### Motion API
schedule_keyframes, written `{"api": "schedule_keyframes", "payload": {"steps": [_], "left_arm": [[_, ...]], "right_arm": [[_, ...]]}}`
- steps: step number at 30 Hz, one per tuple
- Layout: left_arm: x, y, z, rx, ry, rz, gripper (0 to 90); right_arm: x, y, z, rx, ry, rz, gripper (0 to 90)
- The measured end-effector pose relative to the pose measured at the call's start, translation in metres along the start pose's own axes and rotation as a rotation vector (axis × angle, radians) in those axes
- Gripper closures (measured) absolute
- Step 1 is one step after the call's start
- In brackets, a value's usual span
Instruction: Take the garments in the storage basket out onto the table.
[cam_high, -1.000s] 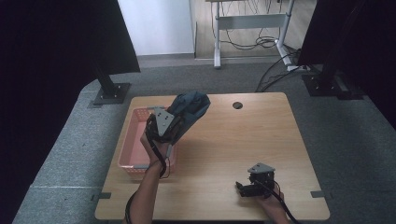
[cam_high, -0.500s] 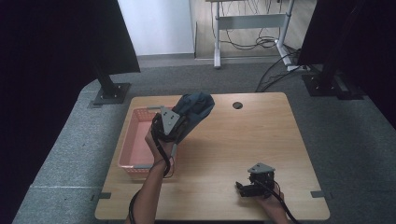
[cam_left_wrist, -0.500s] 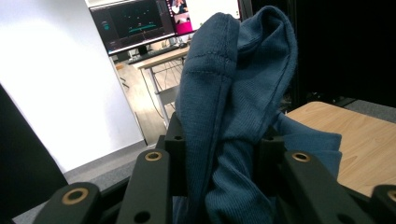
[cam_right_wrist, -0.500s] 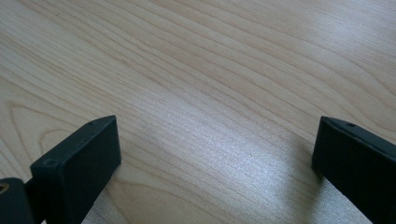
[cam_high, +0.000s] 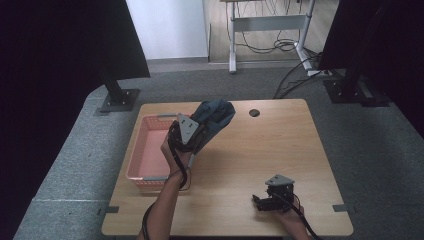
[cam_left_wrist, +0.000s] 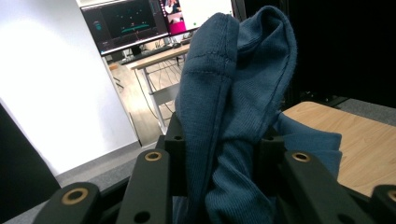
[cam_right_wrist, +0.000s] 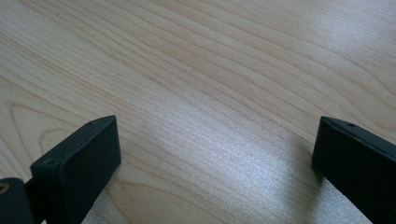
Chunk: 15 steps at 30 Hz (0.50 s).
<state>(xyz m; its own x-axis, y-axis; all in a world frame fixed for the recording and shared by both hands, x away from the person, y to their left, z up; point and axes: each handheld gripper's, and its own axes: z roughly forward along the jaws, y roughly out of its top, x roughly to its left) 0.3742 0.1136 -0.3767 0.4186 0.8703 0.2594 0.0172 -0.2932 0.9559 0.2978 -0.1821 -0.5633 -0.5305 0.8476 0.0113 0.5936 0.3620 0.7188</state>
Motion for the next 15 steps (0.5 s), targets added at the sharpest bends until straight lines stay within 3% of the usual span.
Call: {"api": "schedule_keyframes", "payload": {"steps": [15], "left_arm": [[-0.010, -0.017, 0.017, 0.057, -0.012, -0.008, 65.7]], "right_arm": [[0.000, 0.000, 0.000, 0.000, 0.000, 0.000, 0.8]]}}
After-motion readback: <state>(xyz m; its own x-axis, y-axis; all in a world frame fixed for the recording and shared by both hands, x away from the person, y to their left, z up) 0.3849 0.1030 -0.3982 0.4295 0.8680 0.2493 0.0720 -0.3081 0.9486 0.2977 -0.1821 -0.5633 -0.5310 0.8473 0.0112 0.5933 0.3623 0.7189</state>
